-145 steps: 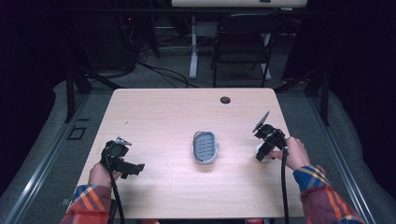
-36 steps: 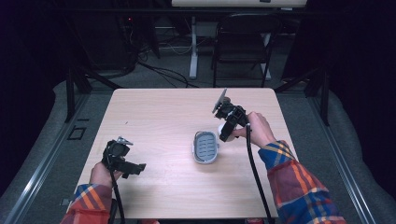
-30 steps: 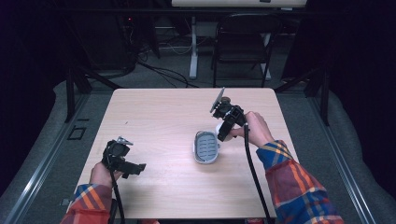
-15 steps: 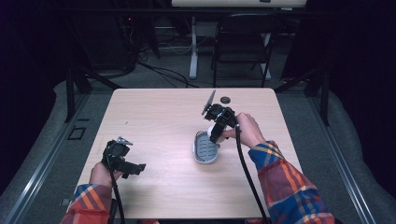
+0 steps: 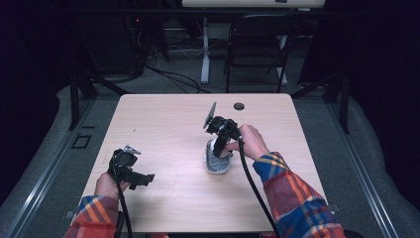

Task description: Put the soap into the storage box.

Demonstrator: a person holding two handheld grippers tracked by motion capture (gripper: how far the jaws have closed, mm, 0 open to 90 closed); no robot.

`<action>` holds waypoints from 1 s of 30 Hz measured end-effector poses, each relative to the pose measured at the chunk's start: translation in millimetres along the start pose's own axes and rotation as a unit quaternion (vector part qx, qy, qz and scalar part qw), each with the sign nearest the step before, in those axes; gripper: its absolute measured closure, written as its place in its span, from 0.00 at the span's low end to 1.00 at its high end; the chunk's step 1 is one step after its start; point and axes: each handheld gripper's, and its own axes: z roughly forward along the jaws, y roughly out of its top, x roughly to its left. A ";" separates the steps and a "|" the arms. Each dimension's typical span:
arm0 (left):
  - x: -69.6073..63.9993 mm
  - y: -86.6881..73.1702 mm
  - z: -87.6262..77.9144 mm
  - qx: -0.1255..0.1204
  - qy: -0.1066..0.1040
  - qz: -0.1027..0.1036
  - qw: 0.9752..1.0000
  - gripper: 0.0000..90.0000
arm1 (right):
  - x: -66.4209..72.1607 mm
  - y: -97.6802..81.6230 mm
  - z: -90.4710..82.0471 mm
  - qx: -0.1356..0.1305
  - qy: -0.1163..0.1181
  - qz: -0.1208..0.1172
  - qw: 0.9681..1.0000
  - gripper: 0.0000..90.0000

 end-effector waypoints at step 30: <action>0.2 0.0 0.1 0.002 0.000 0.002 1.000 0.00 | 4.0 -1.9 34.5 0.017 -0.004 -0.005 1.000 0.26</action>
